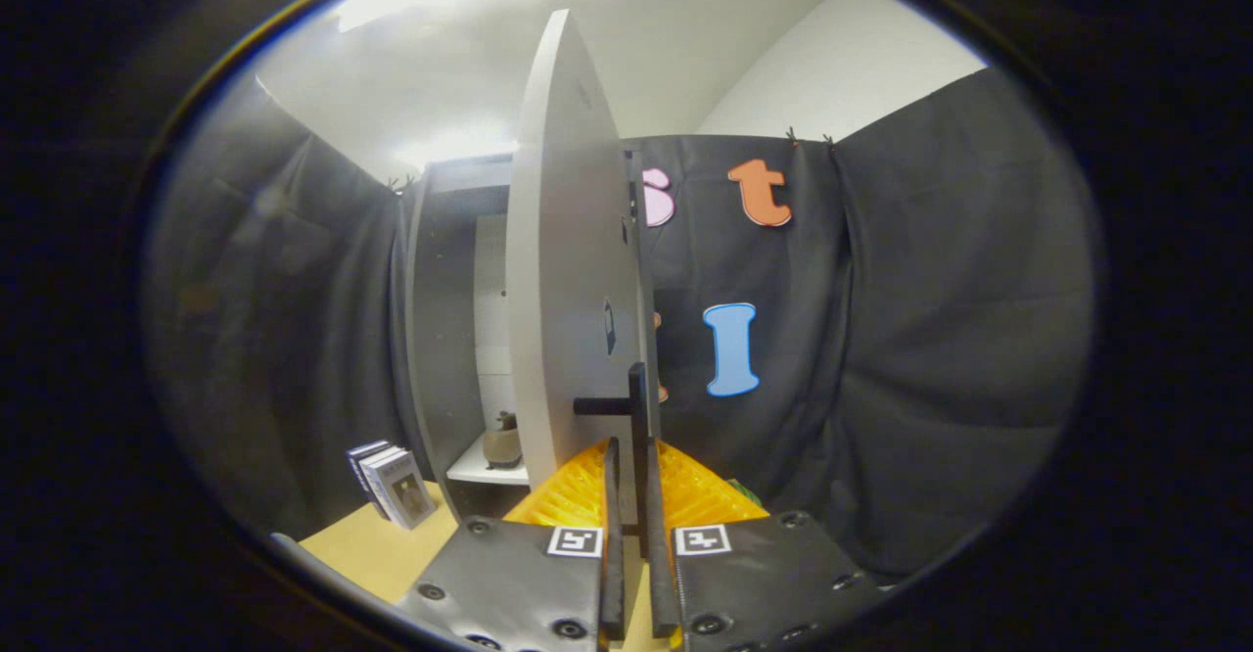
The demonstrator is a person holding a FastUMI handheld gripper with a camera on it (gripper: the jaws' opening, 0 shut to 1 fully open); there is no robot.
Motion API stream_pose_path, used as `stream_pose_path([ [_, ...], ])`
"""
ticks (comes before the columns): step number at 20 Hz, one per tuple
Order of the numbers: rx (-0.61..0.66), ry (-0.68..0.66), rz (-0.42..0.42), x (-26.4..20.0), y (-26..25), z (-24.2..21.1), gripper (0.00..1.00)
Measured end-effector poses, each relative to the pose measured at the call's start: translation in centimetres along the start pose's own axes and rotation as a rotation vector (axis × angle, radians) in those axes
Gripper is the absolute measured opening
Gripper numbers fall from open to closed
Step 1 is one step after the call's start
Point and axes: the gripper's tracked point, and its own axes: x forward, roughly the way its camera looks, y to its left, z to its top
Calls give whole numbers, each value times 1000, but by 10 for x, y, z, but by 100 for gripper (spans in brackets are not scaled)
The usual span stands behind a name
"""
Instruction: Open the shoe cabinet door, grab the shoes and put them into the shoe cabinet, then close the shoe cabinet door.
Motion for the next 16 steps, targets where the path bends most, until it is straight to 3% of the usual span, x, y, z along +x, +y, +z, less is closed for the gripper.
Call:
stream_pose_path([
  [12, 7, -20, -148, -24, -65, 4, 16],
  [16, 9, -17, -144, -31, -65, -1, 17],
])
